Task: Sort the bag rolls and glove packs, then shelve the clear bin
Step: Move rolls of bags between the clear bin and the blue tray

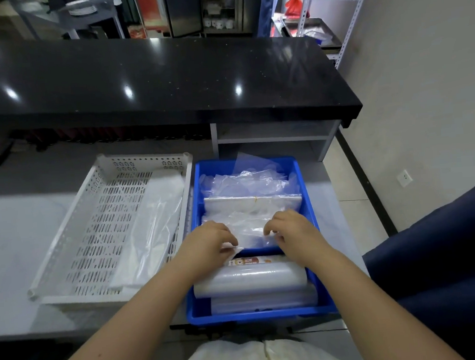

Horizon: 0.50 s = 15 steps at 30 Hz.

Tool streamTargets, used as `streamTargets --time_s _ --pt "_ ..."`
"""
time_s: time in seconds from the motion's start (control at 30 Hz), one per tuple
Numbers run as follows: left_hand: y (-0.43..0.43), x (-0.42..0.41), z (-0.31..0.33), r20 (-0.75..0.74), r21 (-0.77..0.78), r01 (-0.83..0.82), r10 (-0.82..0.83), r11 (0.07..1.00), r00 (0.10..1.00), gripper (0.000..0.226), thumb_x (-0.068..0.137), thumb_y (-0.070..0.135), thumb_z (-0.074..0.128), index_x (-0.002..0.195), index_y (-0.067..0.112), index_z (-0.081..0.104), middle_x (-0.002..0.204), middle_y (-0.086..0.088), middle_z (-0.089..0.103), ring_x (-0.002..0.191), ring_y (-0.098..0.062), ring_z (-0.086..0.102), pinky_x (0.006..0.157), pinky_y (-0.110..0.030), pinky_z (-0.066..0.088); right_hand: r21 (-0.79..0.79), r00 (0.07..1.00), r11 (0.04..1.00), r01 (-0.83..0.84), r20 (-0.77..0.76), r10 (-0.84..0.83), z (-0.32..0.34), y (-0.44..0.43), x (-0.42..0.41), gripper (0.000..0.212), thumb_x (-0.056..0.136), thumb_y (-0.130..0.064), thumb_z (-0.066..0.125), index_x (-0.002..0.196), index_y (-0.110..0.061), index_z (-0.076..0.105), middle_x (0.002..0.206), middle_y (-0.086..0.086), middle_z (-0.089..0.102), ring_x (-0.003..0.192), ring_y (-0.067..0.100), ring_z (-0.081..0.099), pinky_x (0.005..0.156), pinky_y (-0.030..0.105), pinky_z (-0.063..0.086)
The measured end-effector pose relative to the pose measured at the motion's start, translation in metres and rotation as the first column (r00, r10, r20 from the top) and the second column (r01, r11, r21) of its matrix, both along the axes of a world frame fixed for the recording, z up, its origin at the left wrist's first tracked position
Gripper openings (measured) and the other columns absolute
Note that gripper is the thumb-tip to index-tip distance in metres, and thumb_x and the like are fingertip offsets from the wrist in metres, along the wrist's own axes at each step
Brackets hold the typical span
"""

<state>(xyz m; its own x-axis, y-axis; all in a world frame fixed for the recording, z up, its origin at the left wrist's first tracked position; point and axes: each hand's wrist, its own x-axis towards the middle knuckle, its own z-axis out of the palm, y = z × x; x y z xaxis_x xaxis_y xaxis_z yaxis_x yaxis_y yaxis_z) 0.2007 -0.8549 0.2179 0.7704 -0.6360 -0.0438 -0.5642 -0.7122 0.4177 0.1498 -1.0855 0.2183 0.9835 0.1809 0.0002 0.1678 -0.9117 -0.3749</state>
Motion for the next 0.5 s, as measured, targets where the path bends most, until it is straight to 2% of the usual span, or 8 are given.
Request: streamTargets --time_s 0.1,0.2,0.37,0.5 --pt "-0.003 0.001 -0.002 0.039 0.035 0.02 -0.022 0.999 0.999 0.025 0.09 0.04 0.059 0.107 0.028 0.073 0.118 0.009 0.065 0.111 -0.013 0.053 0.09 -0.034 0.047 -0.036 1.0 0.999 -0.025 0.001 0.025 -0.004 -0.003 0.003 0.03 0.082 0.001 0.061 0.099 -0.022 0.071 0.104 -0.005 0.067 0.098 0.019 0.054 0.087 0.032 0.045" --pt "-0.004 0.004 -0.004 0.058 0.084 0.025 -0.029 0.996 0.998 0.026 0.093 0.036 0.054 0.111 0.028 0.071 0.124 0.007 0.063 0.115 -0.015 0.052 0.09 -0.035 0.047 -0.032 0.999 0.999 -0.026 0.022 0.027 -0.005 -0.004 0.003 0.029 0.084 -0.002 0.061 0.103 -0.021 0.072 0.106 -0.004 0.07 0.099 0.018 0.057 0.091 0.031 0.045" --pt "-0.007 0.019 -0.002 -0.008 0.109 -0.025 0.026 0.994 1.0 0.038 0.084 0.032 0.069 0.121 0.035 0.064 0.139 0.013 0.052 0.125 -0.012 0.045 0.099 -0.031 0.041 -0.065 0.997 0.997 0.05 -0.049 -0.053 -0.008 -0.006 0.007 0.038 0.083 -0.003 0.062 0.11 -0.029 0.069 0.114 -0.007 0.066 0.104 0.016 0.056 0.092 0.03 0.047" --pt "-0.016 0.028 0.004 0.063 0.216 0.039 -0.053 0.976 0.997 0.045 0.076 0.025 0.075 0.118 0.036 0.062 0.137 0.014 0.053 0.125 -0.014 0.044 0.1 -0.034 0.04 -0.106 0.982 0.99 0.09 -0.157 -0.107 -0.011 0.001 0.018 0.039 0.085 -0.007 0.06 0.113 -0.033 0.066 0.119 -0.006 0.063 0.102 0.017 0.056 0.089 0.032 0.05"
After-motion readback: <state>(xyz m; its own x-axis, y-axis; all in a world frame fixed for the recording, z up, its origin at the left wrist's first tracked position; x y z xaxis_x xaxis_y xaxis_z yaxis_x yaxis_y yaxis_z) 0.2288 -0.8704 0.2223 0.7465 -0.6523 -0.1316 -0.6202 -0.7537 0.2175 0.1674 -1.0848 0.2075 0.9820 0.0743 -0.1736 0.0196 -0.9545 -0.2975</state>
